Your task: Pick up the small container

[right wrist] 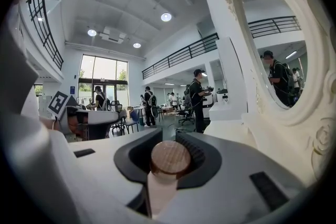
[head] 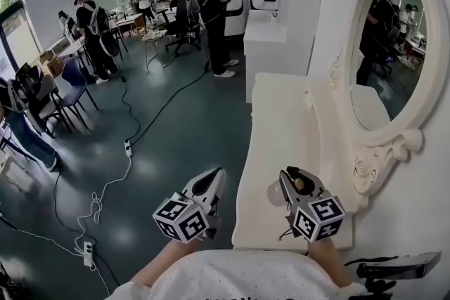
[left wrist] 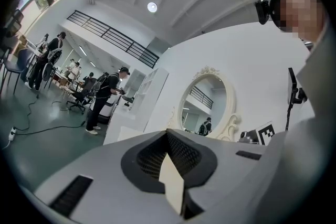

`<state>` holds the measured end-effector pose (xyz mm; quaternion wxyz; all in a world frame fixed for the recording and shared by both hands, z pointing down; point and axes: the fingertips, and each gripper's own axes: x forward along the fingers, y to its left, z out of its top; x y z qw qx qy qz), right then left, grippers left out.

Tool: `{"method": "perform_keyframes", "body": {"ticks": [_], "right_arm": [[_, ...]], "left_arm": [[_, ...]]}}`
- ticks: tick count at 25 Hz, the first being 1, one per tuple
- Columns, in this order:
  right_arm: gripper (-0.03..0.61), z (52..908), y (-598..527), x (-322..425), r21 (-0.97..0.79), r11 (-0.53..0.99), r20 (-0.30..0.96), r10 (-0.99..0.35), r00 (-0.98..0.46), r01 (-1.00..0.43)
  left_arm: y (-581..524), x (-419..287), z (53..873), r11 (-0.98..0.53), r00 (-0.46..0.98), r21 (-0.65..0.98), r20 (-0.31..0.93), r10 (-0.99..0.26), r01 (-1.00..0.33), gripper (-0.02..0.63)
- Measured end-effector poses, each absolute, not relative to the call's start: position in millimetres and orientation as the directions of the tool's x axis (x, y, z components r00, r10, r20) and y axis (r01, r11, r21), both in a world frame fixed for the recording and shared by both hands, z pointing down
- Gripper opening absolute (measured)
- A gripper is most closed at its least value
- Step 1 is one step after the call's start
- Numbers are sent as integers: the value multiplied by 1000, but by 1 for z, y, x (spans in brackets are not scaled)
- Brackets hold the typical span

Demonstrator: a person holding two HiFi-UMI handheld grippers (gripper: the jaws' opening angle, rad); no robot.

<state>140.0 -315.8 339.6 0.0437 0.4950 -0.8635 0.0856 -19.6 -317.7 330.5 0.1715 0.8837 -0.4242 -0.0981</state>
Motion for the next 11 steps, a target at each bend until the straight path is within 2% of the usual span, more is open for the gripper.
{"method": "perform_keyframes", "body": {"ticks": [11], "right_arm": [[78,340,-320,144,-79,499,164,-847,-505,-863]], "left_arm": [[-322,-12,330,-587,628,396,-34,-778,-706,0]]}}
